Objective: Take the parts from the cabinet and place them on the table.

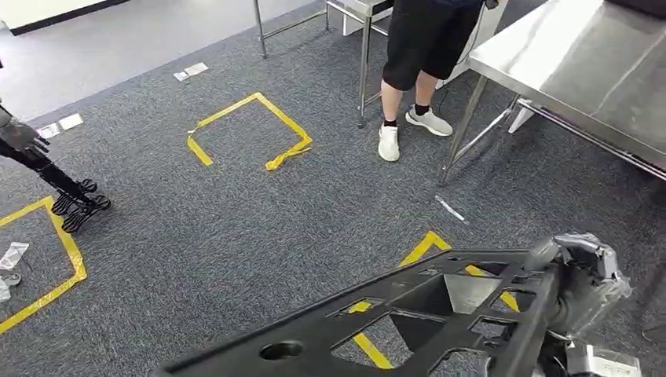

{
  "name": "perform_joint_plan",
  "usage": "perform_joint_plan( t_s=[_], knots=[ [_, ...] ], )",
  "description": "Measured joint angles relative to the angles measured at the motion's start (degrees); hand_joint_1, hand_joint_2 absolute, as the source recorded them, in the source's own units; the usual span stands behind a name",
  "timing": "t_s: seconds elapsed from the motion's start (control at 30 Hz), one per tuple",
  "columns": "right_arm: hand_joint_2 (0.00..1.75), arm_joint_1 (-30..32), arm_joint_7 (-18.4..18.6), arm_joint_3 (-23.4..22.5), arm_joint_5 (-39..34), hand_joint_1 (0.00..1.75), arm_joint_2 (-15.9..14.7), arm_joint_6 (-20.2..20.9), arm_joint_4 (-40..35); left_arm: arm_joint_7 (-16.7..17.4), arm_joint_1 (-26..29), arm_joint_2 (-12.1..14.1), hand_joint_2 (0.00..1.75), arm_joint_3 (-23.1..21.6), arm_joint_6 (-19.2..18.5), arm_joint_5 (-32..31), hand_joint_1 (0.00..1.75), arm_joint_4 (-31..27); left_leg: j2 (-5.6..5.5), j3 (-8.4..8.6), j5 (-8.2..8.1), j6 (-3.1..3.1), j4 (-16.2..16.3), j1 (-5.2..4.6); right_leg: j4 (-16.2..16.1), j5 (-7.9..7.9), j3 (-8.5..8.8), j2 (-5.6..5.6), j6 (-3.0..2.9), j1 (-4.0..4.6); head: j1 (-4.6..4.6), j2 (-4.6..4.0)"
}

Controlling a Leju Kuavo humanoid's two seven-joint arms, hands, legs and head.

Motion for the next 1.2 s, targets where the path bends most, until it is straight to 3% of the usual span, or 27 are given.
perform_joint_plan(
  t_s=[0.03, 0.07, 0.1, 0.13, 0.17, 0.2, 0.27, 0.3, 0.33, 0.43, 0.47, 0.53, 0.57, 0.63, 0.67, 0.7, 0.77, 0.8, 0.83, 0.87, 0.97, 1.0, 1.03, 1.07, 1.13, 1.17, 1.2],
  knots=[
    [1.75, -0.92, 0.13, 0.6, -0.05, 1.75, -0.02, 0.22, 0.4, 0.13, -0.01, -0.13, 1.75, 0.24, 0.18, 0.18, 0.0, 0.0, -2.34, -1.57, -1.96, 0.11, 3.31, 0.05, 0.0, -0.02, 0.0, 0.52, -0.78, -0.03, -0.18, 0.02],
    [1.75, -1.47, 0.17, 1.18, -0.05, 1.75, 0.04, 0.29, 0.94, 0.22, 0.02, -0.28, 1.75, 0.46, 0.2, 0.22, 0.0, 0.0, -3.45, -4.0, -4.31, 0.1, 8.08, 0.05, 0.0, -0.04, 0.0, 1.15, -1.24, 0.04, -0.4, 0.02],
    [1.75, -1.7, 0.2, 1.6, -0.05, 1.75, 0.09, 0.37, 1.27, 0.31, 0.11, -0.35, 1.75, 0.65, 0.22, 0.29, 0.0, 0.0, -3.88, -6.53, -6.18, 0.02, 12.69, 0.05, 0.01, -0.08, -0.03, 1.77, -1.3, 0.19, -0.4, 0.0],
    [1.75, -1.85, 0.22, 1.9, -0.07, 1.75, 0.09, 0.44, 1.62, 0.37, 0.28, -0.35, 1.75, 0.87, 0.24, 0.31, 0.0, 0.0, -4.0, -8.52, -6.98, -0.07, 15.98, 0.07, 0.02, -0.08, -0.03, 2.53, -1.31, 0.33, -0.4, 0.0],
    [1.75, -1.99, 0.31, 2.1, -0.2, 1.75, 0.07, 0.7, 2.01, 0.48, 0.37, -0.39, 1.75, 1.05, 0.44, 0.63, 0.0, 0.0, -4.0, -9.38, -6.38, -0.09, 16.74, 0.07, 0.03, -0.08, 0.02, 3.22, -1.31, 0.39, -0.4, 0.0],
    [1.75, -2.42, 0.42, 2.43, -0.59, 1.75, 0.04, 1.05, 2.52, 0.68, 0.38, -0.5, 1.75, 1.31, 1.03, 1.16, 0.0, 0.0, -4.01, -8.94, -4.23, -0.08, 14.76, 0.11, 0.1, -0.08, 0.06, 4.07, -1.29, 0.39, -0.4, 0.0],
    [1.75, -4.3, 0.74, 3.63, -1.53, 1.75, -0.09, 1.49, 4.24, 1.07, 0.35, -0.79, 1.75, 1.96, 2.42, 1.94, 0.0, 0.0, -4.92, -5.08, 1.64, 0.03, 5.5, 0.5, 0.38, -0.06, 0.14, 5.77, -1.21, 0.33, -0.42, 0.02],
    [1.75, -5.42, 0.77, 4.11, -1.93, 1.75, -0.15, 1.53, 5.16, 1.23, 0.33, -0.85, 1.75, 2.27, 2.84, 2.1, 0.0, 0.0, -7.66, -3.34, 3.35, 0.07, 1.3, 0.93, 0.56, -0.07, -0.06, 6.43, -1.15, 0.29, -0.42, 0.0],
    [1.75, -6.47, 0.83, 4.57, -2.21, 1.75, -0.22, 1.53, 5.97, 1.27, 0.31, -1.01, 1.75, 2.49, 3.11, 2.25, 0.0, 0.0, -8.94, -2.94, 2.62, -0.03, -0.03, 0.98, 1.14, -0.19, -0.48, 7.06, -0.62, 1.07, -0.44, 0.02],
    [1.75, -8.41, 1.18, 5.71, -2.93, 1.75, -0.44, 1.2, 7.78, 1.25, 0.23, -1.53, 1.75, 2.9, 3.63, 2.89, 0.0, 0.0, -7.16, -2.92, 2.93, 0.93, 0.19, 0.15, 0.29, 0.49, -0.83, 8.79, 0.78, 0.29, -0.4, 0.02],
    [1.75, -8.94, 1.31, 6.03, -3.1, 1.75, -0.63, 0.94, 8.26, 1.12, 0.22, -1.72, 1.75, 3.06, 3.78, 3.02, 0.0, 0.0, -6.47, -2.46, 3.34, 1.5, -0.36, 0.53, 0.32, 0.61, -1.41, 9.39, 1.16, 0.62, -0.33, 0.0],
    [1.75, -10.07, 1.47, 6.61, -3.35, 1.75, -0.94, 0.66, 8.94, 0.92, 0.15, -1.97, 1.75, 3.32, 4.13, 3.11, 0.0, 0.0, -5.18, -2.14, 3.79, 2.33, -0.94, 0.49, 3.8, -1.22, -2.97, 3.6, 0.83, 0.88, 0.02, 0.02],
    [1.75, -10.81, 1.55, 6.91, -3.52, 1.75, -0.94, 0.59, 9.36, 0.9, 0.19, -2.03, 1.75, 3.56, 4.31, 3.13, 0.0, 0.0, -4.4, -2.19, 3.81, 2.4, -0.96, 0.3, 7.84, -2.93, -5.01, 2.6, 0.58, 0.87, 0.26, 0.0],
    [1.75, -11.58, 1.75, 7.79, -3.78, 1.75, -1.01, 0.37, 10.34, 0.92, 0.26, -2.05, 1.75, 3.78, 4.55, 3.19, 0.0, 0.0, -2.71, -2.27, 3.71, 2.53, -0.95, 0.18, 16.96, -5.93, -9.52, 1.97, 0.45, 0.63, 0.19, 0.02],
    [1.75, -11.69, 1.84, 7.98, -3.91, 1.75, -1.01, 0.35, 10.78, 0.98, 0.26, -2.05, 1.75, 3.82, 4.83, 3.21, 0.0, 0.0, -2.04, -2.28, 3.65, 2.53, -0.94, 0.19, 18.61, -6.03, -10.41, 1.88, 0.8, 0.48, 0.24, 0.02],
    [1.75, -11.94, 1.94, 8.24, -4.0, 1.75, -1.01, 0.27, 11.21, 0.96, 0.24, -2.08, 1.75, 3.87, 5.05, 3.24, 0.0, 0.0, -1.38, -2.25, 3.55, 2.45, -0.94, 0.22, 17.12, -5.2, -9.72, 1.72, 1.28, 0.27, 0.21, 0.0],
    [1.75, -12.72, 2.14, 8.68, -4.05, 1.75, -1.01, 0.2, 11.67, 0.96, 0.22, -2.21, 1.75, 3.93, 5.25, 3.28, 0.0, 0.0, -0.26, -2.0, 3.28, 2.12, -0.91, 0.3, 8.13, -1.84, -4.94, 0.42, 2.39, -0.04, 0.24, 0.0],
    [1.75, -13.11, 2.19, 8.9, -4.04, 1.75, -1.01, 0.15, 11.85, 0.96, 0.23, -2.23, 1.75, 3.98, 5.29, 3.28, 0.0, 0.0, 0.22, -1.75, 3.08, 1.81, -0.89, 0.3, 3.04, -0.38, -2.08, -1.69, 2.7, -0.04, 0.24, 0.02],
    [1.75, -13.55, 2.23, 9.14, -4.05, 1.75, -0.94, 0.13, 12.02, 0.96, 0.23, -2.21, 1.75, 4.04, 5.36, 3.28, 0.0, 0.0, 0.67, -1.62, 2.61, 1.26, -0.73, -0.3, 0.9, -0.34, -0.45, -3.92, 2.24, 0.52, 0.46, 0.0],
    [1.75, -13.64, 2.32, 9.38, -4.05, 1.75, -0.74, 0.13, 12.2, 0.96, 0.25, -2.21, 1.75, 4.11, 5.38, 3.28, 0.0, 0.0, 1.07, -1.48, 2.42, 0.91, -0.83, -0.37, 0.76, -0.14, -0.56, -2.88, 1.61, 0.69, 0.12, 0.0],
    [1.75, -13.85, 2.34, 9.4, -4.07, 1.75, -0.77, 0.09, 12.55, 0.92, 0.0, -2.36, 1.75, 4.15, 5.38, 3.3, 0.0, 0.0, 2.79, -0.36, 2.09, 0.03, -1.44, -0.14, 0.57, -0.29, -0.54, -1.05, 0.47, 1.1, -0.03, 0.0],
    [1.75, -13.9, 2.34, 9.44, -4.07, 1.75, -0.64, 0.0, 12.55, 0.73, -0.06, -2.4, 1.75, 4.17, 5.38, 3.3, 0.0, 0.0, 0.96, -0.71, 1.55, -0.5, -0.95, 0.34, 0.36, -0.09, -0.24, -0.38, -0.09, -0.24, -0.18, 0.0],
    [1.75, -14.26, 2.45, 9.4, -4.02, 1.75, -0.59, -0.3, 12.53, 0.26, -0.06, -2.43, 1.75, 4.17, 5.36, 3.3, 0.0, 0.0, -1.6, -1.46, 0.1, -0.41, 1.17, 0.41, 0.37, -0.23, -0.18, 0.32, -0.43, -0.05, -0.35, 0.02],
    [1.75, -14.38, 2.88, 9.47, -3.57, 1.75, -0.35, -0.76, 12.53, -0.39, 0.0, -2.45, 1.75, 4.17, 5.23, 3.28, 0.0, 0.0, -2.95, -3.59, -2.3, -0.34, 5.55, 0.4, 0.37, -0.23, -0.19, 0.86, -1.17, -0.01, -0.64, 0.02],
    [1.75, -13.94, 3.56, 9.47, -2.49, 1.75, 0.02, -1.75, 12.09, -1.29, 0.18, -2.43, 1.75, 4.17, 4.77, 3.13, 0.0, 0.0, -3.8, -8.28, -5.68, -0.41, 14.24, 0.37, 0.4, -0.28, -0.19, 2.24, -1.24, 0.26, -0.73, 0.02],
    [1.75, -13.47, 4.02, 9.42, -1.86, 1.75, 0.02, -2.23, 11.63, -1.64, 0.27, -2.4, 1.75, 4.17, 4.31, 3.0, 0.0, 0.0, -3.82, -10.04, -5.81, -0.38, 16.76, 0.37, 0.41, -0.28, -0.13, 3.03, -1.25, 0.39, -0.7, 0.02],
    [1.75, -13.08, 4.31, 9.4, -1.55, 1.75, 0.02, -2.45, 11.17, -1.73, 0.35, -2.4, 1.75, 4.15, 4.11, 2.71, 0.0, 0.0, -3.83, -10.29, -4.43, -0.25, 16.11, 0.38, 0.45, -0.29, -0.06, 3.84, -1.24, 0.43, -0.7, 0.0]
  ],
)
